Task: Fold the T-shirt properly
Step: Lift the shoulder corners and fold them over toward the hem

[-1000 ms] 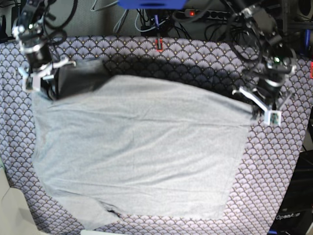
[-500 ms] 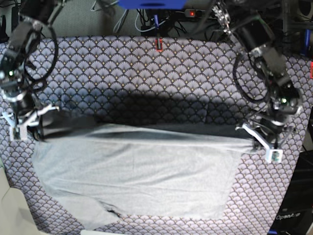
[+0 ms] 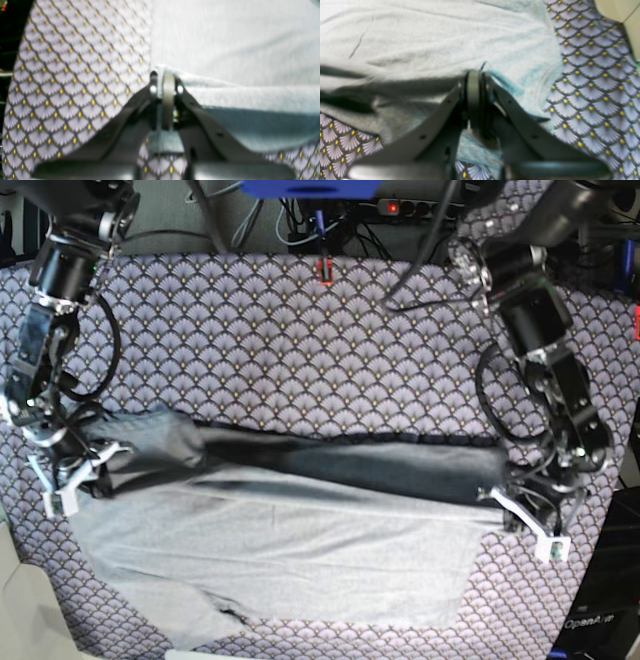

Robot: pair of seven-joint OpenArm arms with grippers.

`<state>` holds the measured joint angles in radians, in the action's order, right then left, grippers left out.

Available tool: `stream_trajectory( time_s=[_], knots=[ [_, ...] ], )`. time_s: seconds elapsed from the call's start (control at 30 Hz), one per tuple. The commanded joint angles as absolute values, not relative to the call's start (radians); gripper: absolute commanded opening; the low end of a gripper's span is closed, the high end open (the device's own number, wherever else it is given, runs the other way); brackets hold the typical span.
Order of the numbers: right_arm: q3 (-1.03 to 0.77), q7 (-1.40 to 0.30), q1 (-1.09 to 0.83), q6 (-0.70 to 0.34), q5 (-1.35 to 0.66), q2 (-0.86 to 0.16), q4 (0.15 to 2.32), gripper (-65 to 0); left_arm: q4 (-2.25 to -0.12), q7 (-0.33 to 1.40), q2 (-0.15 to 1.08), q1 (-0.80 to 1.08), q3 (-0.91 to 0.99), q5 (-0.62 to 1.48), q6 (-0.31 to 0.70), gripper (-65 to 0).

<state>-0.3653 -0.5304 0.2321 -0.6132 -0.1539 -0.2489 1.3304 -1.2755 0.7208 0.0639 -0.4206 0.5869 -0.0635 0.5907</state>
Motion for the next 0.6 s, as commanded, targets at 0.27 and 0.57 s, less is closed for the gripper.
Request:
stream_trajectory(
  time_s=[0.27, 0.57],
  knots=[
    [-0.289, -0.501, 0.297, -0.611, -0.168, -0.272, 1.333, -65.0, -1.168, 0.570, 0.101, -0.472, 0.458, -0.128, 0.588, -65.0],
    [-0.283, -0.496, 0.351, -0.611, -0.127, -0.286, 1.262, -65.0, -1.113, 0.532, 0.111, -0.515, 0.458, -0.130, 0.588, -65.0]
  ],
)
